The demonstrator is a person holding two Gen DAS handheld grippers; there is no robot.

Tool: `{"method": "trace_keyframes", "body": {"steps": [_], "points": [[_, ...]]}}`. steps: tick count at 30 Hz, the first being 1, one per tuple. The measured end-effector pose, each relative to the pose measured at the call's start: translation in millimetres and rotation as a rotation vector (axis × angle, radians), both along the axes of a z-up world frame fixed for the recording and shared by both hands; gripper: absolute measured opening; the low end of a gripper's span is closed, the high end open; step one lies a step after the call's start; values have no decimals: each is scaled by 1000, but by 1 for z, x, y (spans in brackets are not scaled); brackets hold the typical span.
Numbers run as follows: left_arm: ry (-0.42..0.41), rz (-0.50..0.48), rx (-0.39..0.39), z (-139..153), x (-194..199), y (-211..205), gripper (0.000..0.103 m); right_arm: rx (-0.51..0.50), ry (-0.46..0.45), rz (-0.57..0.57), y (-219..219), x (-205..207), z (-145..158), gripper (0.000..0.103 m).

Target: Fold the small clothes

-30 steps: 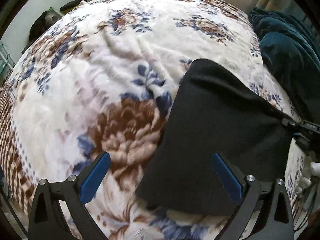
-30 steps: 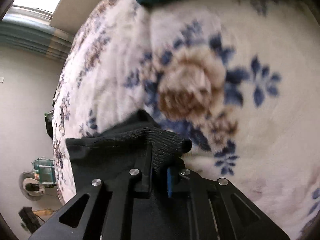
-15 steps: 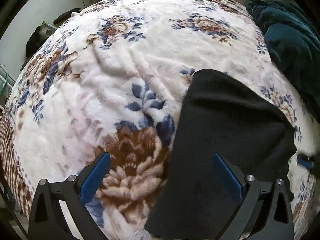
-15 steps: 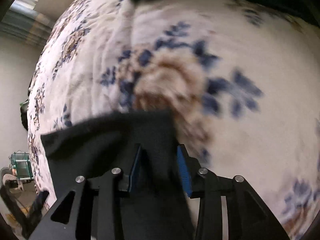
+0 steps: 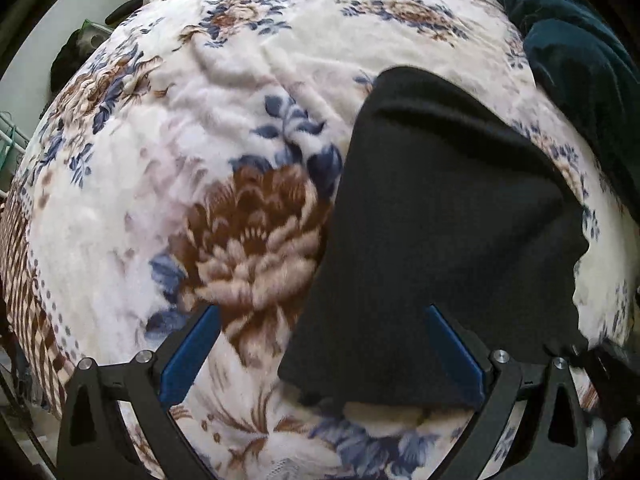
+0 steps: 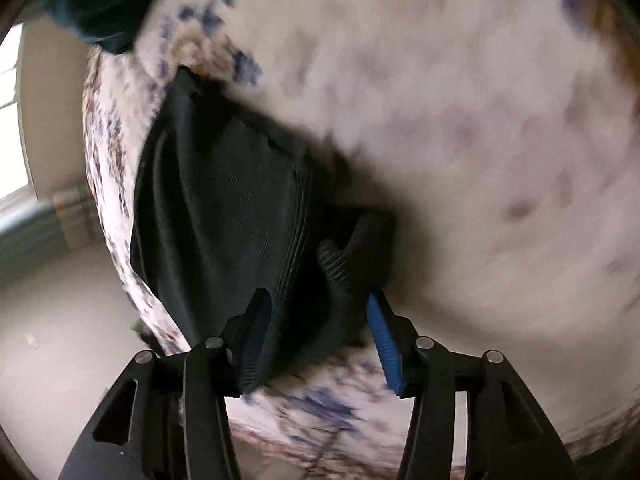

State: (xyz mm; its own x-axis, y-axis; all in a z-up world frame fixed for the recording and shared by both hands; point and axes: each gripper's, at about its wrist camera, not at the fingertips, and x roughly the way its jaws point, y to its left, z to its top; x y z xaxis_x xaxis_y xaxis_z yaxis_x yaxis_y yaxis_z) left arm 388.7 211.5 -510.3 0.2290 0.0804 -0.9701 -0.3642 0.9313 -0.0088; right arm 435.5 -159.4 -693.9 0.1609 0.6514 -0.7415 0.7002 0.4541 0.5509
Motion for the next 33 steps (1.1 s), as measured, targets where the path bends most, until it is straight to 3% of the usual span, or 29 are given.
{"method": "trace_keyframes", "body": {"steps": [2, 4, 5, 6, 9, 10, 11, 12, 13, 14, 15, 16, 18, 21, 24, 25, 26, 27, 33], "points": [[2, 3, -7, -1, -3, 1, 103, -53, 12, -25, 11, 8, -15, 52], [2, 14, -16, 0, -5, 6, 103, -64, -22, -69, 17, 11, -17, 39], [-6, 21, -25, 1, -7, 9, 103, -52, -64, -68, 20, 12, -13, 25], [-11, 28, -28, 1, -8, 11, 103, -52, -132, -48, 22, 14, -3, 24], [-17, 41, -36, -1, -10, 17, 103, 4, -462, 8, 30, 11, 37, 22], [-13, 46, -31, -2, -11, 18, 103, 7, -544, 44, 33, 8, 43, 22], [-10, 52, -31, -4, -12, 20, 103, -21, -563, 73, 33, 5, 40, 22], [-5, 58, -32, -5, -14, 20, 103, -64, -543, 100, 33, 4, 33, 23], [-2, 62, -33, -5, -15, 21, 103, -119, -463, 138, 32, 4, 19, 26], [0, 65, -34, -6, -17, 21, 103, -133, -355, 153, 26, 2, 2, 31], [2, 65, -34, -6, -19, 21, 103, -83, -302, 109, 17, -4, -10, 39], [4, 63, -32, -5, -21, 20, 103, -64, -299, 71, 12, -9, -9, 40], [6, 58, -32, -5, -24, 19, 103, -123, -301, 44, 3, -17, 10, 49], [16, 46, -38, -7, -29, 14, 103, -177, -340, 3, -10, -23, 34, 50], [21, 37, -48, -9, -32, 8, 103, -194, -350, -33, -21, -18, 36, 52], [22, 31, -48, -9, -33, 6, 103, -196, -361, -38, -21, -13, 35, 51], [21, 24, -50, -9, -34, 4, 103, -212, -369, -42, -23, -11, 36, 41], [19, 19, -52, -9, -35, 3, 103, -243, -377, -34, -30, -7, 41, 23], [32, 1, -68, -11, -41, -1, 103, -466, -444, 117, 13, -6, 99, 18]]}}
